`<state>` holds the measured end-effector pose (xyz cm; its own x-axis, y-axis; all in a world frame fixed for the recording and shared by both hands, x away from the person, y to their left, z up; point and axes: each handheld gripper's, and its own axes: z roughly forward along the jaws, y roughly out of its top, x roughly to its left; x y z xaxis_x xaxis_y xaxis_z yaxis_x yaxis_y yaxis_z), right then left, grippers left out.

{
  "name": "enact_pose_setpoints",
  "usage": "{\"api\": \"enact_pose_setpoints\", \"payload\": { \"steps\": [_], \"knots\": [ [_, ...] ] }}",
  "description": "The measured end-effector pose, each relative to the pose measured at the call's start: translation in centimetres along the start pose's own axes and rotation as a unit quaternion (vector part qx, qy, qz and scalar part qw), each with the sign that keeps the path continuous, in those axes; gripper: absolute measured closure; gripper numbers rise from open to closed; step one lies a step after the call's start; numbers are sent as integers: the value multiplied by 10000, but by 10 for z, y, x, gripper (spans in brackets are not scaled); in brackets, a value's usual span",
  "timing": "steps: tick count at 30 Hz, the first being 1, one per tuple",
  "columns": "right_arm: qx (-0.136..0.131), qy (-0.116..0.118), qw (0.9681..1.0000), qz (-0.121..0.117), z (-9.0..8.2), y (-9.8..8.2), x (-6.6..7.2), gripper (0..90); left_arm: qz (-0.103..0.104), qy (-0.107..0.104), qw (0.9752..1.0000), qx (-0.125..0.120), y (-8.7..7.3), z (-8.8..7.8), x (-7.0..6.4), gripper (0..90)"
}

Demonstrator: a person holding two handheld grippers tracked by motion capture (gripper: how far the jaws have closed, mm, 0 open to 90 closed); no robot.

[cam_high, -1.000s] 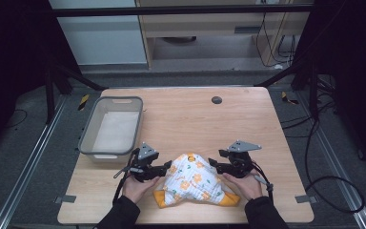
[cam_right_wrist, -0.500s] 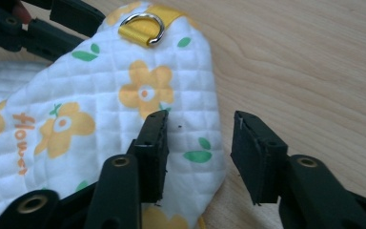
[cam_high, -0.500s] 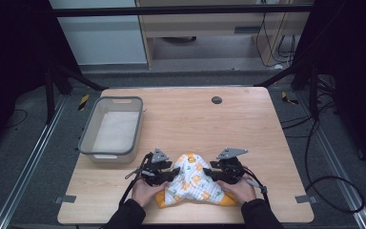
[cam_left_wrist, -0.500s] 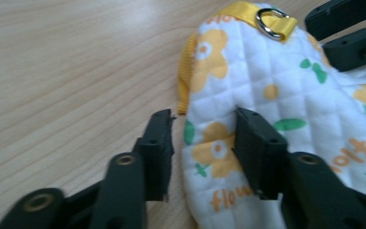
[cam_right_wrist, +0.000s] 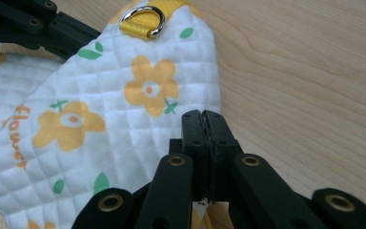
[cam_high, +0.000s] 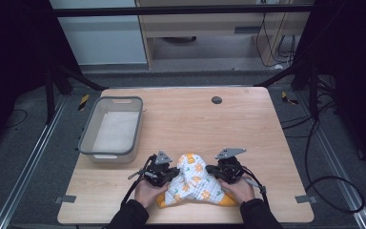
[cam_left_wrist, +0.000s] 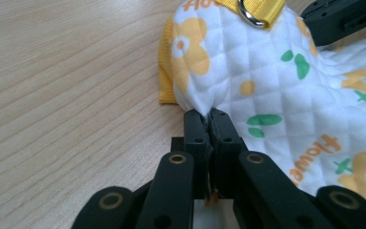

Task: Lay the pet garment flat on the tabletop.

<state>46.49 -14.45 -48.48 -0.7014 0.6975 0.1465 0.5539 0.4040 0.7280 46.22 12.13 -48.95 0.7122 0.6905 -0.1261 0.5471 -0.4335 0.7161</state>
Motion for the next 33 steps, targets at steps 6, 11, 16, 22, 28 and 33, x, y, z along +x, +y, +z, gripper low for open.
{"api": "enact_pose_setpoints", "payload": {
  "steps": [6,11,16,22,28,33],
  "knots": [
    [-503,-29,9987,24,-22,5,1,896,-100,-90,9996,-252,4,-14,2,883],
    [-684,-15,9977,10,-34,6,3,898,60,-16,9982,-591,11,-31,-5,883],
    [-936,-24,9956,-66,-49,12,7,898,213,-54,9955,-926,22,-51,-12,883],
    [-1411,-128,9897,-191,-69,21,13,899,337,1,9910,-1292,37,-72,-18,883],
    [-1781,-310,9832,-250,-79,35,17,898,302,122,9869,-1582,54,-78,-13,883],
    [-1978,-739,9768,-359,-73,52,13,896,221,374,9843,-1709,67,-69,-2,882]
  ]
}}
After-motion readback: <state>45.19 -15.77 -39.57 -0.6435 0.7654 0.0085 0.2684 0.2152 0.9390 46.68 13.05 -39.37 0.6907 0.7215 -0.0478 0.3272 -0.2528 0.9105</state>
